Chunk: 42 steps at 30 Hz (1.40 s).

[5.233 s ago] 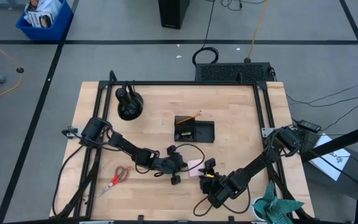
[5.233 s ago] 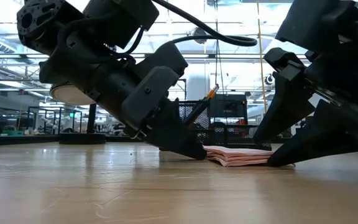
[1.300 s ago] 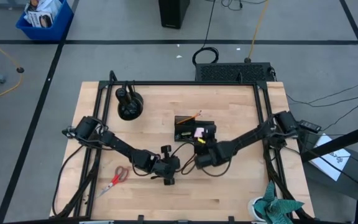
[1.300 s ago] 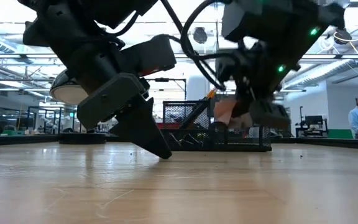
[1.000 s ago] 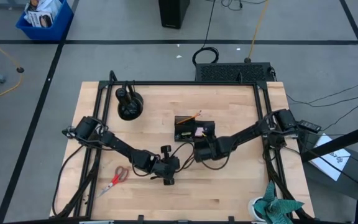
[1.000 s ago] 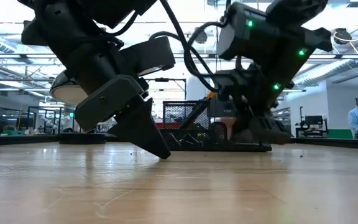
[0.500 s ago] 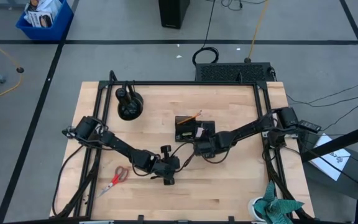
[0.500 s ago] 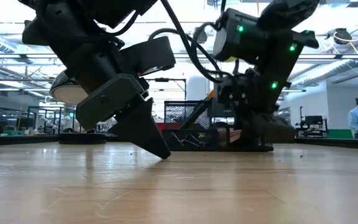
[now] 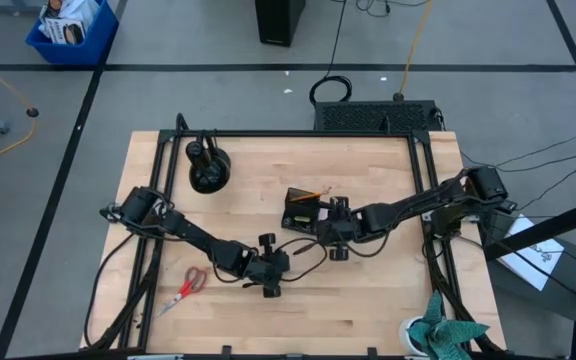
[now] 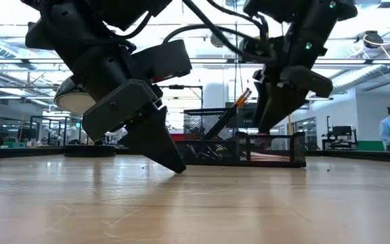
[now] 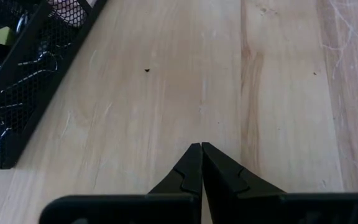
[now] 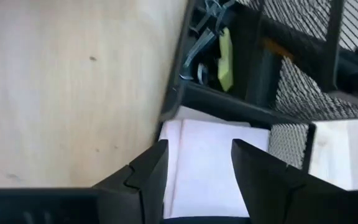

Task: Pick and place office supplies into organizer
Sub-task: Adjust the black desk organizer

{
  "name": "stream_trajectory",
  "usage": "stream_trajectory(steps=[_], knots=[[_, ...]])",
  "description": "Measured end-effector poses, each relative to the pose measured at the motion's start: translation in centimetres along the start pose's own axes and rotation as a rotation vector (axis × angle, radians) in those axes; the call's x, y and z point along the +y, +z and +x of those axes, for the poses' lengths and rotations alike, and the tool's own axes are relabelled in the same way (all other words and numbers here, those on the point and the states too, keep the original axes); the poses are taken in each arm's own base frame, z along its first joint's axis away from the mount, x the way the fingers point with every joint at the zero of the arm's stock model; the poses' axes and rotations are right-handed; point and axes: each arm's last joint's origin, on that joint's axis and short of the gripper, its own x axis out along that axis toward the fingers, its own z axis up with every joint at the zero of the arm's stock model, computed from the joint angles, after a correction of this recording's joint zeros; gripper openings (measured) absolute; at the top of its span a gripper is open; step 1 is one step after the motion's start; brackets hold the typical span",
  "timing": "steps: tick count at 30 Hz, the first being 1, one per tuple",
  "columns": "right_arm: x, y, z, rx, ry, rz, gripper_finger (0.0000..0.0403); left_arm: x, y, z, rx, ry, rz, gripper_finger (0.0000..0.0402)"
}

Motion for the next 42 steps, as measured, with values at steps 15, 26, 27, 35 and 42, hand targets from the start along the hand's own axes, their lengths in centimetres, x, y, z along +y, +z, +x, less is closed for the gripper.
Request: stream_trajectory(steps=[15, 26, 27, 35, 42], knots=[[0.0, -0.6, 1.8, 0.095, 0.041, 0.104, 0.0012, 0.0, 0.0, 0.0, -0.003, -0.005, -0.003, 0.0017], [-0.6, -1.1, 4.0, 0.181, 0.069, 0.106, 0.0003, 0.0, 0.1, 0.0, -0.004, -0.006, 0.001, 0.0017], [-0.6, -1.2, 4.0, 0.182, 0.068, 0.105, 0.0003, 0.0, 0.1, 0.0, -0.004, -0.006, 0.001, 0.0017], [-1.1, -0.5, 2.0, 0.095, -0.001, 0.067, 0.0005, 0.0, 0.0, 0.0, -0.003, -0.006, 0.024, 0.0017], [-1.1, 0.2, -1.8, -0.048, 0.035, 0.136, 0.0007, -0.2, 0.0, -0.1, -0.008, 0.001, 0.053, 0.0017]])
